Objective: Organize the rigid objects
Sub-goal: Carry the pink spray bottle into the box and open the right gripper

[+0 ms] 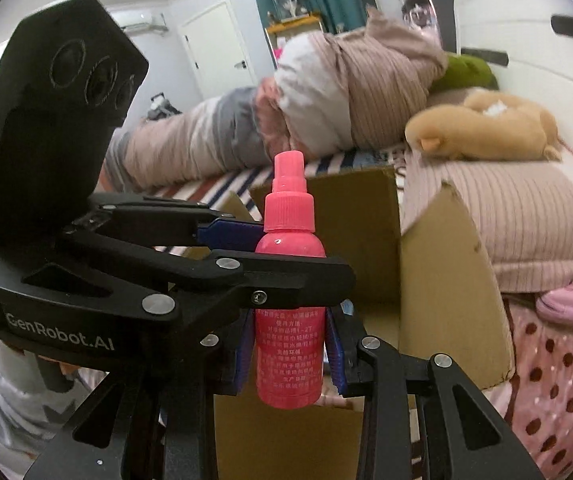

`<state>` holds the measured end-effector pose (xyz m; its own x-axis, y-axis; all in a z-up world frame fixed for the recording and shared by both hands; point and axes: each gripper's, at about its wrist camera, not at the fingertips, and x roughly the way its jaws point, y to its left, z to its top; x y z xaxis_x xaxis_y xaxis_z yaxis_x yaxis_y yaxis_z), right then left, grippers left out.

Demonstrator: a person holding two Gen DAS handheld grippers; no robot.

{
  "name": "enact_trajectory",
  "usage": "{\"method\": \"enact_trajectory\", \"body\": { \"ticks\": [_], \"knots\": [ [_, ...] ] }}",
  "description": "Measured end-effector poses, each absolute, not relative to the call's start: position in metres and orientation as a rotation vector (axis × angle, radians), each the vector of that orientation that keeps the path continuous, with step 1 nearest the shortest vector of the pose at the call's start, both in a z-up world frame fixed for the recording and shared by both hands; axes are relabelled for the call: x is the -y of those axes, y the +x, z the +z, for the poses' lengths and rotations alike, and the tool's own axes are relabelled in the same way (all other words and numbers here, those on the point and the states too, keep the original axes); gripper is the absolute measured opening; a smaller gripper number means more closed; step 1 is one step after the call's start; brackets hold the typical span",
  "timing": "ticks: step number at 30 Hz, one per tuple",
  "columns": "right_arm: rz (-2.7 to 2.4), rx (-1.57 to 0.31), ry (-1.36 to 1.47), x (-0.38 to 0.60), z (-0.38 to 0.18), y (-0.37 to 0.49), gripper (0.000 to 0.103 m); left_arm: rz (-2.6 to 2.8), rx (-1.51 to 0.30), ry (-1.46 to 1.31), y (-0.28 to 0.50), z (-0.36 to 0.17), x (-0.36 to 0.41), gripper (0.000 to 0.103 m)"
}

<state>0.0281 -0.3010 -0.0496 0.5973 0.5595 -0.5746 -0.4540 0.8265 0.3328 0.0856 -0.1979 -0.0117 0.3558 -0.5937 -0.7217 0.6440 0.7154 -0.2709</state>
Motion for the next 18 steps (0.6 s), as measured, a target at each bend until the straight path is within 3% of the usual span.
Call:
{"method": "enact_trajectory", "body": {
  "ticks": [7, 9, 11, 15, 18],
  "knots": [
    [0.541, -0.761, 0.156, 0.305, -0.067, 0.043, 0.029, -0.767, -0.943, 0.087, 0.093, -0.025, 0.204, 0.033],
    [0.540, -0.759, 0.147, 0.305, -0.068, 0.042, 0.028, -0.762, -0.942, 0.083, 0.093, -0.025, 0.202, 0.038],
    [0.536, -0.762, 0.143, 0.305, -0.068, 0.041, 0.029, -0.746, -0.927, 0.080, 0.092, -0.022, 0.199, 0.050],
    [0.515, -0.753, 0.148, 0.304, -0.064, 0.038, 0.044, -0.743, -0.909, 0.066, 0.089, -0.016, 0.188, 0.053],
    [0.517, -0.739, 0.147, 0.301, -0.059, 0.034, 0.057, -0.735, -0.877, 0.053, 0.085, -0.007, 0.176, 0.062]
  ]
}}
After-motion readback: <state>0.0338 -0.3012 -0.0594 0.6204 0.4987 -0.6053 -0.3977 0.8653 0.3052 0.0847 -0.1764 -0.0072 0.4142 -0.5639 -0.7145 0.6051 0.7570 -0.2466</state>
